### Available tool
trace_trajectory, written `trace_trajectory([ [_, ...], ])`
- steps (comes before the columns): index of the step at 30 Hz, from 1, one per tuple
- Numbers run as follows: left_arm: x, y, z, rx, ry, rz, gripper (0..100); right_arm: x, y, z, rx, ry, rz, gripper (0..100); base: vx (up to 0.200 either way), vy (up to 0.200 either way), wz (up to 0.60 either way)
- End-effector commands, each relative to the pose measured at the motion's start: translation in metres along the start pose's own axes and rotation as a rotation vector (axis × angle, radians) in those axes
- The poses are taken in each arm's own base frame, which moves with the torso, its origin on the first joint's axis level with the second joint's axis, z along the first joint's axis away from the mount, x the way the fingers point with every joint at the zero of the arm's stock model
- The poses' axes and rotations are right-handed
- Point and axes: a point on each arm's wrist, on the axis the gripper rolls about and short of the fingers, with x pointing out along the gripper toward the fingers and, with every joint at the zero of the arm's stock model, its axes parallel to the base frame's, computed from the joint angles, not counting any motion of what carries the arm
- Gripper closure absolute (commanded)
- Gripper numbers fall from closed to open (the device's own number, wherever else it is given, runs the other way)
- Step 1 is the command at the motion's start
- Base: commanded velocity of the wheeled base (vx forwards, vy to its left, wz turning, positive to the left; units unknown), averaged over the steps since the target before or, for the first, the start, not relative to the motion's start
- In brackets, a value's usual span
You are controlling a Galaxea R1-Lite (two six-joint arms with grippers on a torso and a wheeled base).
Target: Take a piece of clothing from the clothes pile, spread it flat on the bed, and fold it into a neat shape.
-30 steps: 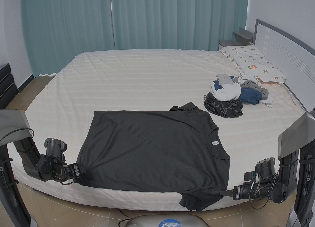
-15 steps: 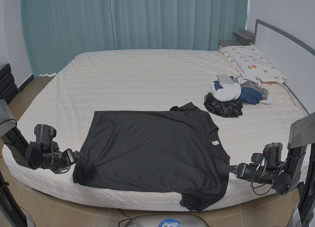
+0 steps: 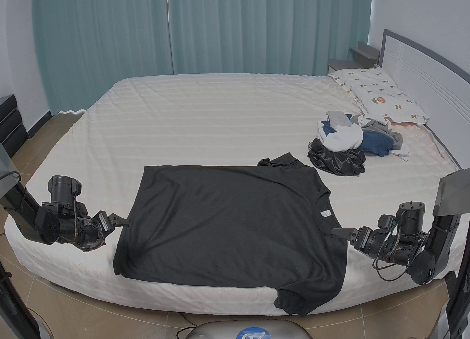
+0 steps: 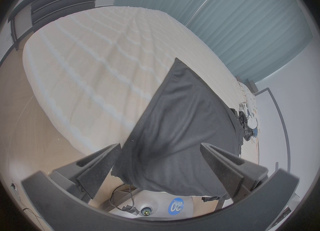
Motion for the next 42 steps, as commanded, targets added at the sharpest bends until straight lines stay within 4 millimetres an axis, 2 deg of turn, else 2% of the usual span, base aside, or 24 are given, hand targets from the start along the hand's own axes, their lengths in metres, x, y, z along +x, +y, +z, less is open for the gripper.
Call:
trace_trajectory([
  [1,0.008,0.003,-0.002,-0.006,0.021,0.012,0,0.0,0.002,0.002,-0.004,-0.01,0.01,0,0.0,0.2,0.0],
  [5,0.012,0.005,-0.002,-0.011,0.029,0.016,0,0.002,0.004,0.002,-0.009,-0.01,0.017,0,0.0,0.2,0.0],
  [11,0.016,0.003,-0.004,-0.034,0.048,0.003,0,0.005,0.008,0.009,-0.006,-0.045,0.034,0,0.0,0.0,0.0],
  [14,0.017,-0.005,-0.001,-0.099,0.041,-0.025,0,0.009,0.013,0.014,0.009,-0.074,0.043,0,0.0,0.0,0.0],
  [22,0.019,-0.015,-0.004,-0.142,0.055,-0.075,0,0.028,0.027,0.032,0.003,-0.128,0.062,0,0.2,0.0,0.0],
  [27,0.021,-0.023,-0.009,-0.158,0.079,-0.091,0,0.049,0.033,0.053,0.027,-0.126,0.04,0,0.2,0.0,0.0],
  [29,0.023,-0.024,-0.012,-0.167,0.089,-0.092,0,0.065,0.037,0.069,0.049,-0.132,0.026,0,0.2,0.0,0.0],
  [30,0.023,-0.024,-0.012,-0.167,0.089,-0.092,0,0.065,0.037,0.069,0.049,-0.132,0.026,0,0.0,0.0,0.0],
  [32,0.026,-0.024,-0.013,-0.17,0.102,-0.092,0,0.082,0.041,0.086,0.061,-0.143,0.009,0,0.0,0.0,0.0],
  [33,0.026,-0.024,-0.013,-0.17,0.103,-0.093,0,0.083,0.041,0.087,0.062,-0.142,0.008,0,0.0,0.0,0.0],
  [34,0.028,-0.023,-0.014,-0.172,0.104,-0.094,0,0.097,0.04,0.093,0.068,-0.138,-0.016,0,0.0,0.0,0.0],
  [38,0.033,-0.022,-0.014,-0.198,0.09,-0.109,0,0.129,0.034,0.102,0.076,-0.139,-0.068,0,0.0,0.0,0.0],
  [42,0.036,-0.022,-0.012,-0.22,0.067,-0.133,0,0.153,0.028,0.109,0.086,-0.132,-0.134,0,0.0,0.0,0.0],
])
